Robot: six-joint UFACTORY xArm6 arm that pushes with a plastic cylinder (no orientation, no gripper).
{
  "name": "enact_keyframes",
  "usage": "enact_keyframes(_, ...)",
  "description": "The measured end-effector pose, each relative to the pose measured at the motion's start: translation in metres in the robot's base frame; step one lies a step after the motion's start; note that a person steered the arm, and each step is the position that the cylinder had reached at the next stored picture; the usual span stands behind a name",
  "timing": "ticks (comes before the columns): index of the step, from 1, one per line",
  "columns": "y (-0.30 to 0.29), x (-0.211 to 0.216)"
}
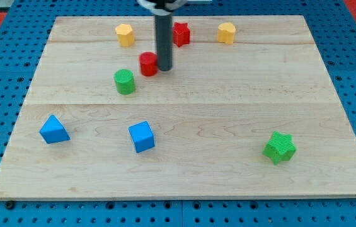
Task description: Arrange the yellow hexagon red star and red circle in a horizontal line at the left of the yellow heart
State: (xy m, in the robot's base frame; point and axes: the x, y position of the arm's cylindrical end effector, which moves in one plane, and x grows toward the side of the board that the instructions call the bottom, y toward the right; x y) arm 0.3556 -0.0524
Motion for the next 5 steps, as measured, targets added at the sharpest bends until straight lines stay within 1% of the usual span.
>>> enact_keyframes(1,-0.052,0.014)
enact_keyframes(2,-0.111,-0.013)
enact_keyframes(3,-0.107,-0.045)
enact_keyframes(5,-0.100,-0.071)
